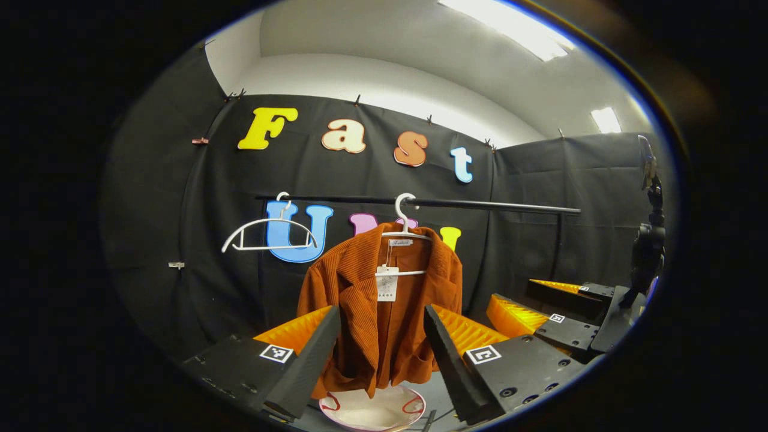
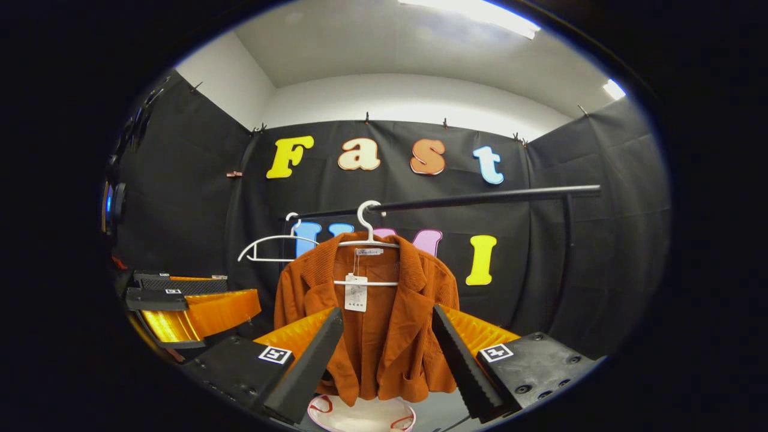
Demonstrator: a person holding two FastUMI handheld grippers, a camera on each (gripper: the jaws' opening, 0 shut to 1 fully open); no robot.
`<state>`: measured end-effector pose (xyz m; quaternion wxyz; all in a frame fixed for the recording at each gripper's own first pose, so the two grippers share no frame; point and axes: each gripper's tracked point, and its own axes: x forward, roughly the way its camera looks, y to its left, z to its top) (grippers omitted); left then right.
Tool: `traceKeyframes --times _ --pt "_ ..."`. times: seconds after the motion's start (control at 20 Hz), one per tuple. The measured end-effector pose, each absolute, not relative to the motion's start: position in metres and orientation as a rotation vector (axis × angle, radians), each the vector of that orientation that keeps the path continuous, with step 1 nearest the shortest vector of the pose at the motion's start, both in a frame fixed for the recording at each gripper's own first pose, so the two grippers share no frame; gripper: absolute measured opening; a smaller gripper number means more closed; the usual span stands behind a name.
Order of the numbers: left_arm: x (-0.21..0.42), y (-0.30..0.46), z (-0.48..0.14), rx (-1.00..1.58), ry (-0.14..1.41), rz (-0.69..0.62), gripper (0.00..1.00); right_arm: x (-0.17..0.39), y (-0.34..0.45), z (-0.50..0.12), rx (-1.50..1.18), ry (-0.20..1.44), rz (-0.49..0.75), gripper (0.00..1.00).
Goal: Grasp the clothes on the hanger with both hands and then place them into the laundry hamper below.
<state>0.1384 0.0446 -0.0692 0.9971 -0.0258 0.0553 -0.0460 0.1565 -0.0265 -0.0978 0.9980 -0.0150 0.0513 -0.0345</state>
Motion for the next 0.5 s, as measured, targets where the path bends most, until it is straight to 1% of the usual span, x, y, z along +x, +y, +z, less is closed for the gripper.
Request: traceKeyframes --times 0.25,0.4,0.5 --pt "0.208 0.043 -0.099 -0.077 0.143 -0.034 0.89 0.231 -0.059 -0.143 -0.009 0.167 -0.030 0.97" --pt "0.239 0.053 -0.116 -0.047 0.171 0.045 0.89 0.262 -0.075 -0.159 0.007 0.182 -0.007 0.98" --pt "0.255 0.056 -0.127 -0.041 0.187 0.075 0.89 0.277 -0.083 -0.171 0.016 0.193 0.007 0.97"
